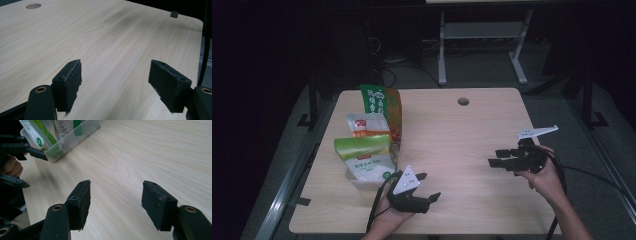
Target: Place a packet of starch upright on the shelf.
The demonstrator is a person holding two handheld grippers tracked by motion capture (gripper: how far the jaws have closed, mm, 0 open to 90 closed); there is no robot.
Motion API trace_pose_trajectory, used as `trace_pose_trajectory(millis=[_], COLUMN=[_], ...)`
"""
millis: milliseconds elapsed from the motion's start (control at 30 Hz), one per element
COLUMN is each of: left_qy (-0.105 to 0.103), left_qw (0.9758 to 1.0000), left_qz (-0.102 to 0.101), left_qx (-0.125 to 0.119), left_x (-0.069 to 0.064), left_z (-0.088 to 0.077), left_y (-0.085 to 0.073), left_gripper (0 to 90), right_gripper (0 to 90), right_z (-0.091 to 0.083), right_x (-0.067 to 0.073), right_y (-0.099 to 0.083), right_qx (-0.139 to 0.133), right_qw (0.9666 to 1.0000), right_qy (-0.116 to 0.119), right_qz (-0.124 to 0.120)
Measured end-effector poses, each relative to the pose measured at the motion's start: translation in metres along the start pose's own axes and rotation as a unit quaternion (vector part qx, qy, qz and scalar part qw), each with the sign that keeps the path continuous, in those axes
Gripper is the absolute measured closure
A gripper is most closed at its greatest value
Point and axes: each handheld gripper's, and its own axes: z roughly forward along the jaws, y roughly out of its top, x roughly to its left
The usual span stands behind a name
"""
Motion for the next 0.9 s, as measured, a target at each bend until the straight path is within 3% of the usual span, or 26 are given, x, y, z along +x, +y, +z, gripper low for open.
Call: trace_pose_trajectory(millis=[500, 900], left_qy=[-0.002, -0.004], left_qw=[1.0, 0.9999], left_qz=[-0.005, -0.005], left_qx=[0.002, 0.009], left_x=[0.0, 0.0], left_z=[0.004, 0.004], left_y=[-0.002, -0.003], left_gripper=[26.0, 26.0], right_gripper=[39.0, 37.8], right_z=[-0.022, -0.025], right_x=[-0.014, -0.01], right_y=[-0.04, -0.069], right_qx=[-0.011, -0.013], right_qw=[0.9993, 0.9987], right_qy=[-0.015, -0.015], right_qz=[0.033, 0.046])
